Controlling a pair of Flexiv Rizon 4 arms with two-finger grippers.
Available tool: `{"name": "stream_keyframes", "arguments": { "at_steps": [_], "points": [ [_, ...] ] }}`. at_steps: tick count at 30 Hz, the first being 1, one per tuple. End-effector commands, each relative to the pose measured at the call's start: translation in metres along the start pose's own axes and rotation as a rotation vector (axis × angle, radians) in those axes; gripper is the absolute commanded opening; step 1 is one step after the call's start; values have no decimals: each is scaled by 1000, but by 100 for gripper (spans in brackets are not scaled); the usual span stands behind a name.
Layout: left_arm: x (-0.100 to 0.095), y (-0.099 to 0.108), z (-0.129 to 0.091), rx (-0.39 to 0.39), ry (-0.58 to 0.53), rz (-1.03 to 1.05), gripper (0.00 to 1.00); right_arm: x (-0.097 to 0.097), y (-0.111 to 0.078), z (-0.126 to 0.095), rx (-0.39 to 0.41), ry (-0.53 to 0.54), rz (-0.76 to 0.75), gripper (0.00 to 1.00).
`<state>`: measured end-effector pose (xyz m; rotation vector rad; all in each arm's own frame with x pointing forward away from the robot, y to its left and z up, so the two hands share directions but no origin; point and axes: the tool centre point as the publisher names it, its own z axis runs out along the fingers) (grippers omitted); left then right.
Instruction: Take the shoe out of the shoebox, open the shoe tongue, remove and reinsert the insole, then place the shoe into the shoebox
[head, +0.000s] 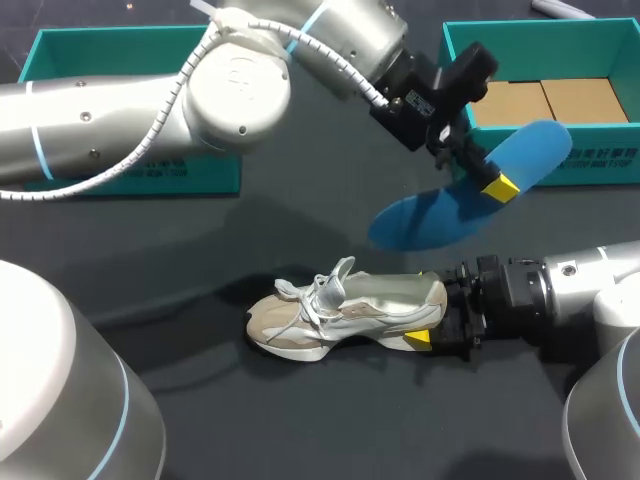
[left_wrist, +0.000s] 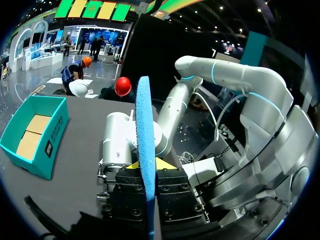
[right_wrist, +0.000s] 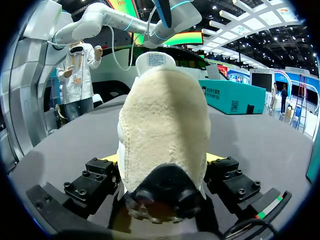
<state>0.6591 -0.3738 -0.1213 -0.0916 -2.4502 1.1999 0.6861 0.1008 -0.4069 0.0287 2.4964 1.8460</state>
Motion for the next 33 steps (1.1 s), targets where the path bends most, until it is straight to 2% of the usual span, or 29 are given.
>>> {"name": "stream_keyframes", "arguments": {
  "at_steps": [1, 4, 11, 14, 27, 29, 33],
  "points": [
    [5, -1, -5, 26, -1, 2, 0, 1, 1, 0, 4, -1, 0, 0],
    [17, -8, -18, 51, -44, 15, 0, 1, 1, 0, 4, -1, 0, 0],
    [45, -11, -62, 218, -103, -13, 0, 1, 1, 0, 4, -1, 0, 0],
    [60, -12, -84, 276, -96, -39, 0, 1, 1, 0, 4, -1, 0, 0],
    [60, -12, -84, 276, -96, -39, 0, 1, 1, 0, 4, -1, 0, 0],
    [71, -12, -95, 318, -96, -19, 0, 1, 1, 0, 4, -1, 0, 0],
    [90, -7, -111, 353, -109, 9, 0, 1, 1, 0, 4, -1, 0, 0]
  ]
}}
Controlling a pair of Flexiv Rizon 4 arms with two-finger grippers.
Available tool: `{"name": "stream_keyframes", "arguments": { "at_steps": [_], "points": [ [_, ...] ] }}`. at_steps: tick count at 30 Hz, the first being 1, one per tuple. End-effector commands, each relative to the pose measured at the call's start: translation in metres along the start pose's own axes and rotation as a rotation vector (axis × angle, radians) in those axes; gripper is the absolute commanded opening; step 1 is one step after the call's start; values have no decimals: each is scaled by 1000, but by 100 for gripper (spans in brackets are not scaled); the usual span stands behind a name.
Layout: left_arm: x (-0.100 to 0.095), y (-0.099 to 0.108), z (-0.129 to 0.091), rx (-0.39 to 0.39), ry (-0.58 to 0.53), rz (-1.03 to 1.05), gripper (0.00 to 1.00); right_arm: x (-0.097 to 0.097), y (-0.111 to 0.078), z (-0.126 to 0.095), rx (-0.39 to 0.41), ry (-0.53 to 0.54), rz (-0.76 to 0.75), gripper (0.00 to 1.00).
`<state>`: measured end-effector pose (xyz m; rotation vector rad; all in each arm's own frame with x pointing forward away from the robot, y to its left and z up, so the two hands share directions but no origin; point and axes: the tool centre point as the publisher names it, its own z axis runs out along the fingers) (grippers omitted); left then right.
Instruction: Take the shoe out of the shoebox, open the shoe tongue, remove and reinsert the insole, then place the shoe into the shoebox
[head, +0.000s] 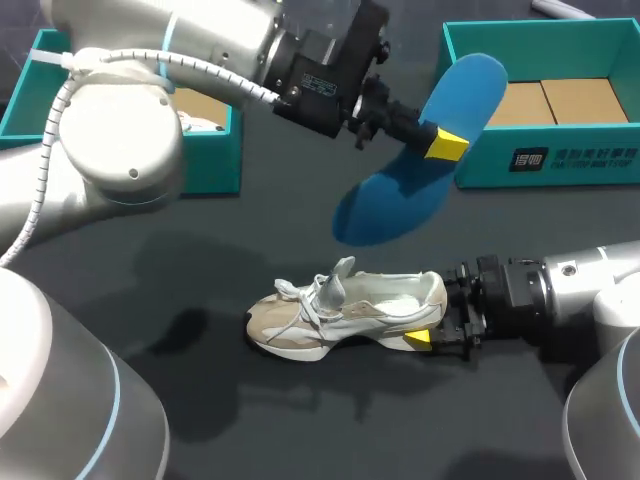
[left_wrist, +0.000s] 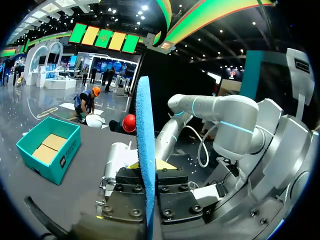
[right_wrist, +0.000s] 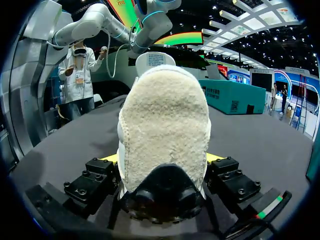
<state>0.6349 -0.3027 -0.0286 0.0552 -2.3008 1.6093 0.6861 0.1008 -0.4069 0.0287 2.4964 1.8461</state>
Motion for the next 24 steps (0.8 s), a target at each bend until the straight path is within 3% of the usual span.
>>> {"name": "stream_keyframes", "arguments": {
  "at_steps": [1, 9, 18, 24],
  "points": [
    [22, 10, -29, 59, -13, 8, 0, 1, 1, 0, 4, -1, 0, 0],
    [42, 8, -72, 195, -50, -22, 0, 1, 1, 0, 4, -1, 0, 0],
    [42, 8, -72, 195, -50, -22, 0, 1, 1, 0, 4, -1, 0, 0],
    [44, 21, -82, 228, -52, -47, 0, 1, 1, 0, 4, -1, 0, 0]
  ]
}}
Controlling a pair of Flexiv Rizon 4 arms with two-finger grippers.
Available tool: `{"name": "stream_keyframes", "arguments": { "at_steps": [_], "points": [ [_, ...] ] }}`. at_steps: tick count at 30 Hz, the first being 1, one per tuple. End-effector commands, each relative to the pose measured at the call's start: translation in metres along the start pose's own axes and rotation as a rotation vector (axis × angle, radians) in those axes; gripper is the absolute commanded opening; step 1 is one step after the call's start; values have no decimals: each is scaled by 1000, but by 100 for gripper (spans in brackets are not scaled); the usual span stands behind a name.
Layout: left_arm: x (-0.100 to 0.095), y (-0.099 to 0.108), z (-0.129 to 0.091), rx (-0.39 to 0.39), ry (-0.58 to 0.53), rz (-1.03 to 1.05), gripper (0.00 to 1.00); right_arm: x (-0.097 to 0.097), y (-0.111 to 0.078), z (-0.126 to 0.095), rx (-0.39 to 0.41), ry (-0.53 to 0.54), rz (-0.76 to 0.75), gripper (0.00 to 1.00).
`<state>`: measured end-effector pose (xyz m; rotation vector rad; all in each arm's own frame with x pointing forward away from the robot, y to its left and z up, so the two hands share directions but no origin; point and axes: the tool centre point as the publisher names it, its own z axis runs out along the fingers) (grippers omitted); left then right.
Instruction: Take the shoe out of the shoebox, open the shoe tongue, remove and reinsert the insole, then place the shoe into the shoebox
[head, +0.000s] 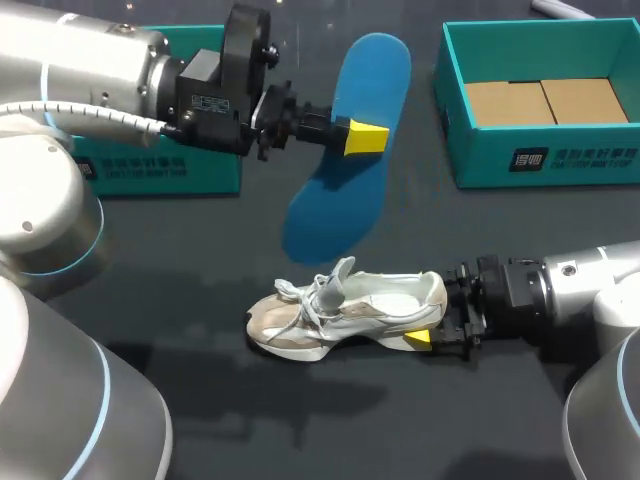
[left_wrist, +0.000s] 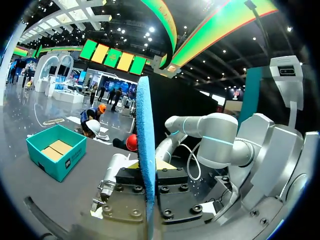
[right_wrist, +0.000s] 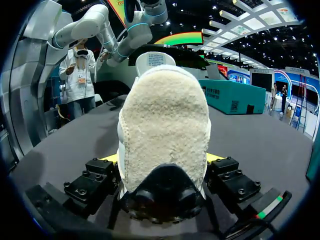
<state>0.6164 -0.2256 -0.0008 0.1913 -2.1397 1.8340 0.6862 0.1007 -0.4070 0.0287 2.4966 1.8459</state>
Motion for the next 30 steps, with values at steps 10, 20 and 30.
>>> {"name": "stream_keyframes", "arguments": {
  "at_steps": [10, 20, 30],
  "points": [
    [21, 51, -10, 81, -16, -64, 0, 1, 1, 0, 4, -1, 0, 0],
    [27, 72, -20, 116, -50, -111, 0, 1, 1, 0, 4, -1, 0, 0],
    [26, 74, -26, 178, -41, -136, 0, 1, 1, 0, 4, -1, 0, 0]
  ]
}}
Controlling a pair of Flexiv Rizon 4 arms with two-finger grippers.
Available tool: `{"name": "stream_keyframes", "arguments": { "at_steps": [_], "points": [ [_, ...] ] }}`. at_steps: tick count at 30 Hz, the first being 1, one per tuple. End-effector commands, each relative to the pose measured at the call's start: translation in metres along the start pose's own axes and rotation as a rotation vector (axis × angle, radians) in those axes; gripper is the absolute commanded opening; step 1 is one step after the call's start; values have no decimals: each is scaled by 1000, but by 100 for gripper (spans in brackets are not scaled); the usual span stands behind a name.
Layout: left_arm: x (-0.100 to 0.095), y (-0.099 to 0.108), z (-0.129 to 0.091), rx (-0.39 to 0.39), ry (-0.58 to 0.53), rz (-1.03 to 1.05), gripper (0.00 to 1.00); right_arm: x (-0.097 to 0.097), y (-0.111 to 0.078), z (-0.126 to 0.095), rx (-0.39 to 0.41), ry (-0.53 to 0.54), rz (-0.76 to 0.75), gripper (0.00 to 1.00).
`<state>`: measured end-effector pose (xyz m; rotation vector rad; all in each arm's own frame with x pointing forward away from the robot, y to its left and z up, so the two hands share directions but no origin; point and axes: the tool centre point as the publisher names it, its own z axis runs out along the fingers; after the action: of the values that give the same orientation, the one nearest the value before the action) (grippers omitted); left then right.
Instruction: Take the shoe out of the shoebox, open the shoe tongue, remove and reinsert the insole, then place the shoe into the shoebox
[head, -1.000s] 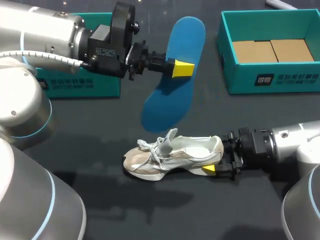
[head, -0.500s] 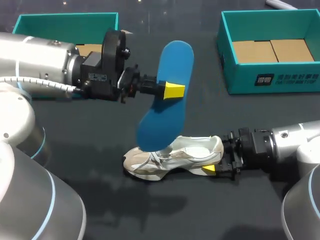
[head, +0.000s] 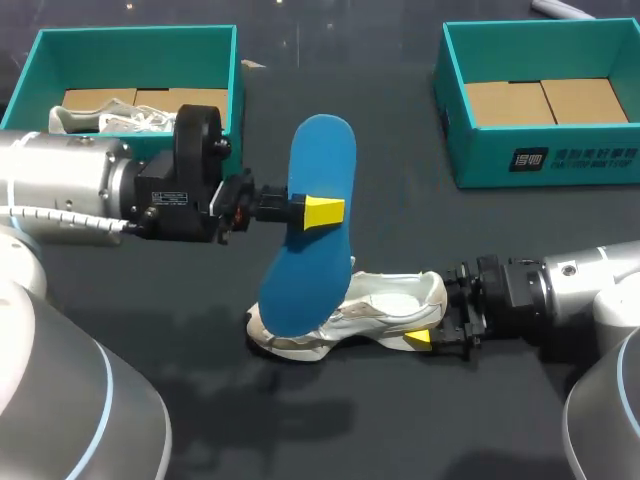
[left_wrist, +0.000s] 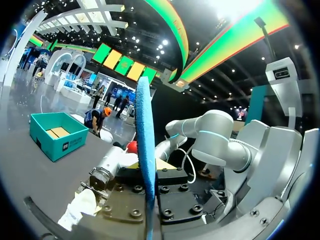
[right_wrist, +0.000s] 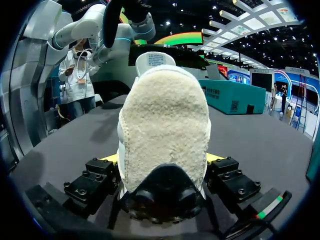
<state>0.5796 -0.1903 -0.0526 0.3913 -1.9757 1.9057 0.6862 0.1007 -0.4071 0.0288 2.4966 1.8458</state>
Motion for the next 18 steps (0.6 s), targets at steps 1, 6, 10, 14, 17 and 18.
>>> {"name": "stream_keyframes", "arguments": {
  "at_steps": [1, 6, 10, 14, 17, 18],
  "points": [
    [3, 8, -5, 50, -6, -2, 0, 1, 1, 0, 4, 0, 0, 0],
    [3, 8, -5, 60, -10, -12, 0, 1, 1, 0, 4, 0, 0, 0],
    [7, 8, -6, 52, -17, -14, 0, 1, 1, 0, 4, 0, 0, 0],
    [8, 6, -8, 49, -18, -10, 0, 1, 1, 0, 4, 0, 0, 0],
    [8, 6, -8, 49, -18, -10, 0, 1, 1, 0, 4, 0, 0, 0],
    [8, 6, -8, 49, -18, -10, 0, 1, 1, 0, 4, 0, 0, 0]
  ]
}}
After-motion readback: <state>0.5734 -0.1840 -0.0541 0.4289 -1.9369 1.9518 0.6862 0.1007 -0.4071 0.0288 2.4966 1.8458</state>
